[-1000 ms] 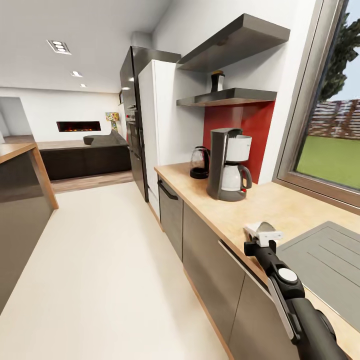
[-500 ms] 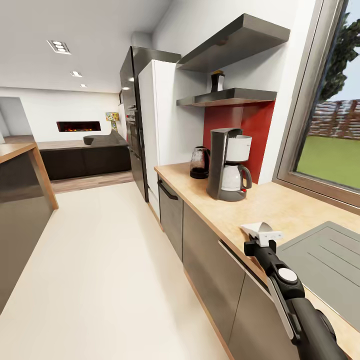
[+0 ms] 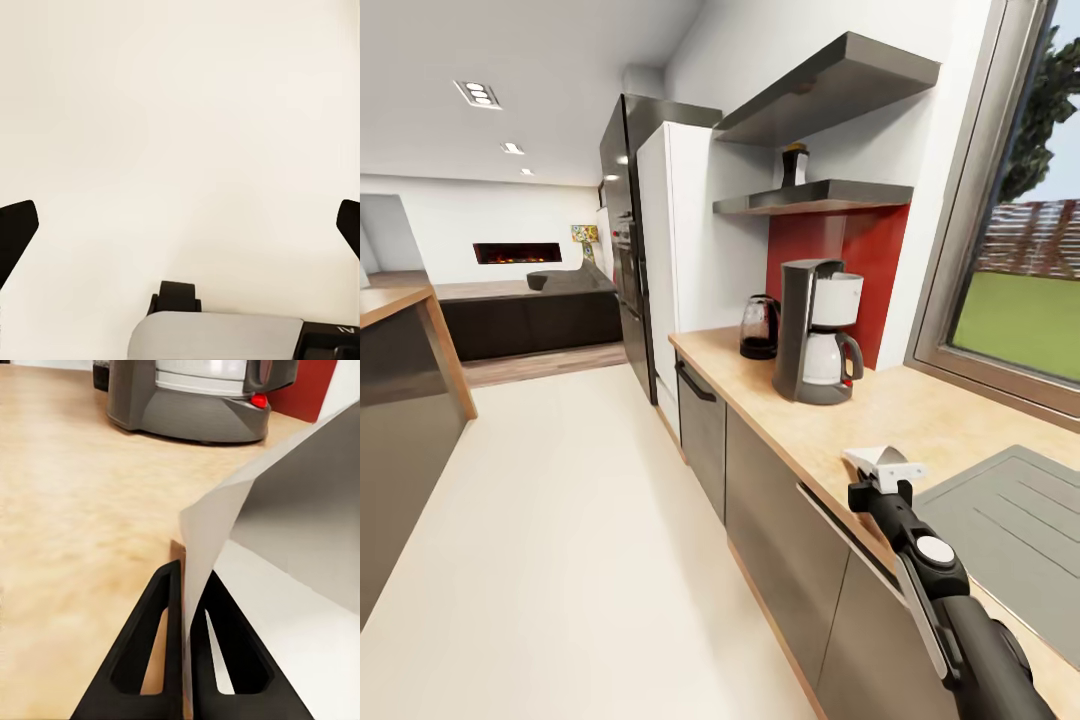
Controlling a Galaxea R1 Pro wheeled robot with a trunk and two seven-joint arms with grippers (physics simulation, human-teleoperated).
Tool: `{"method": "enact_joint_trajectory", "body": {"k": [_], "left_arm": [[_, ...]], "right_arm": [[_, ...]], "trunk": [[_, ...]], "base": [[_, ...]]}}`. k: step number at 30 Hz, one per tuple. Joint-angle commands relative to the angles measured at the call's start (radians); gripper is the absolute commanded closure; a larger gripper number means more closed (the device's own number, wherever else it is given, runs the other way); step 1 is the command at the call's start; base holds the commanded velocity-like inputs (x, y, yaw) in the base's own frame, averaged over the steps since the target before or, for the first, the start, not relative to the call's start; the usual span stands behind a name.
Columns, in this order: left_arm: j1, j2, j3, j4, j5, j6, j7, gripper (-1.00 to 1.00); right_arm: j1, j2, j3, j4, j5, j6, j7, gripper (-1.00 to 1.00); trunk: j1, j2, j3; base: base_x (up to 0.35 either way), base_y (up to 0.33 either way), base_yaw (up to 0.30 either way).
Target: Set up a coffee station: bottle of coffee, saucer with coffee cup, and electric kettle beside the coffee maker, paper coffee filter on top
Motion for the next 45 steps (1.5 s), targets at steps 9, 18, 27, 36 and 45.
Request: {"method": "enact_joint_trajectory", "body": {"k": [9, 18, 27, 36, 45], "left_arm": [[0.0, 0.0, 0.001, -0.001, 0.001, -0.001, 0.0, -1.0], [0.0, 0.0, 0.0, -0.001, 0.001, -0.001, 0.0, -1.0], [0.0, 0.0, 0.0, -0.001, 0.002, -0.001, 0.0, -1.0], [0.0, 0.0, 0.001, -0.001, 0.001, -0.001, 0.0, -1.0], [0.0, 0.0, 0.001, -0.001, 0.001, -0.001, 0.0, -1.0]], "right_arm": [[-0.001, 0.0, -0.001, -0.002, 0.002, 0.006, 0.003, 1.0], [-0.001, 0.0, -0.001, -0.004, 0.002, 0.006, 0.004, 1.0], [-0.001, 0.0, -0.001, -0.01, 0.003, 0.007, 0.006, 1.0], [-0.001, 0.0, -0.002, -0.041, 0.004, 0.017, 0.005, 1.0], [-0.001, 0.0, -0.002, -0.052, 0.004, 0.02, 0.005, 1.0]], "trunk": [[-0.012, 0.021, 0.009], [-0.042, 0.077, 0.034], [-0.077, 0.14, 0.062], [-0.1, 0.182, 0.081], [-0.1, 0.182, 0.081]], "base": [[0.0, 0.0, 0.0], [0.0, 0.0, 0.0], [0.0, 0.0, 0.0], [0.0, 0.0, 0.0], [0.0, 0.0, 0.0]]}}
